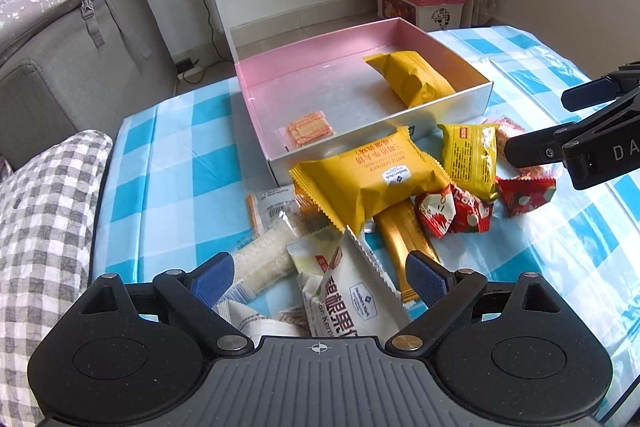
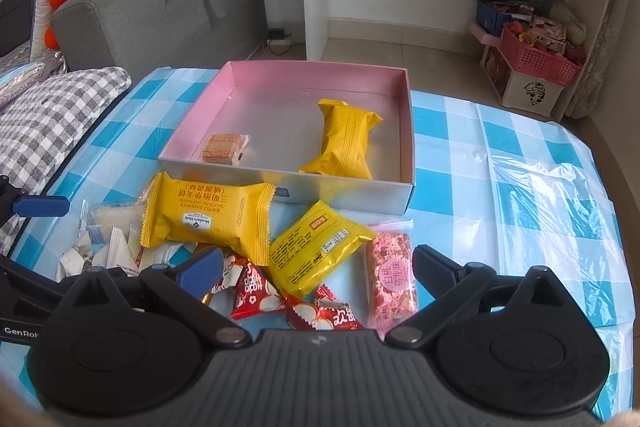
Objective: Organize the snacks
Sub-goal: 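Withdraw both open tools from the box back over the pile, then grasp the white pecan-nut packet with the left tool while the right tool grasps a red candy packet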
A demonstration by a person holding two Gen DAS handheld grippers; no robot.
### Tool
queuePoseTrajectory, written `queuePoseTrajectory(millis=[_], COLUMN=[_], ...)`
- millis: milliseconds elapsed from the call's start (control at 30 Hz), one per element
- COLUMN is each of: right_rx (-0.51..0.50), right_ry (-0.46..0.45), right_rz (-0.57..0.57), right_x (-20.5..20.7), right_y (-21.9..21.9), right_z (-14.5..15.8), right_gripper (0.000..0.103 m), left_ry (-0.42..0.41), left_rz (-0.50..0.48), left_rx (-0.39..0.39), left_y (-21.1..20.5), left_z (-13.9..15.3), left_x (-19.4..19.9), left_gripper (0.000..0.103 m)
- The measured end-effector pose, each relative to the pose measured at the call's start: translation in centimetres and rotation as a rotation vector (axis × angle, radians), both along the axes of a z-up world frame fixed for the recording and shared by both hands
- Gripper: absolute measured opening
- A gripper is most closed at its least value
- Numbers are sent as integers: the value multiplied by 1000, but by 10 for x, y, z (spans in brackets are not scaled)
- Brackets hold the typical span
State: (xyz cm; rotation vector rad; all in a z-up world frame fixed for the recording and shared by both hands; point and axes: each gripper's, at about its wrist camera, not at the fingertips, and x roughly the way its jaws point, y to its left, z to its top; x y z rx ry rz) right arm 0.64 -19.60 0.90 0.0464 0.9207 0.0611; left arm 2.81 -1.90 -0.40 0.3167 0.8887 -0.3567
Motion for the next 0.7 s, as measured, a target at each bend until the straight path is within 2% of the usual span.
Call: queuePoseTrajectory(millis=[167, 533, 700], right_rx=[29, -28, -47], right_ry=[54, 142, 166], right_rz=[34, 94, 109], right_x=[-6, -6, -5], right_y=[0, 8, 10], right_z=[-11, -36, -44], right_gripper=[101, 100, 97], left_ry=[16, 8, 15], left_rz=[-48, -159, -205], left_rx=[-3, -21, -54], left_y=[8, 5, 0], left_z=[-10, -8, -3], left_x=[-11, -27, -32], left_gripper=[94, 94, 94])
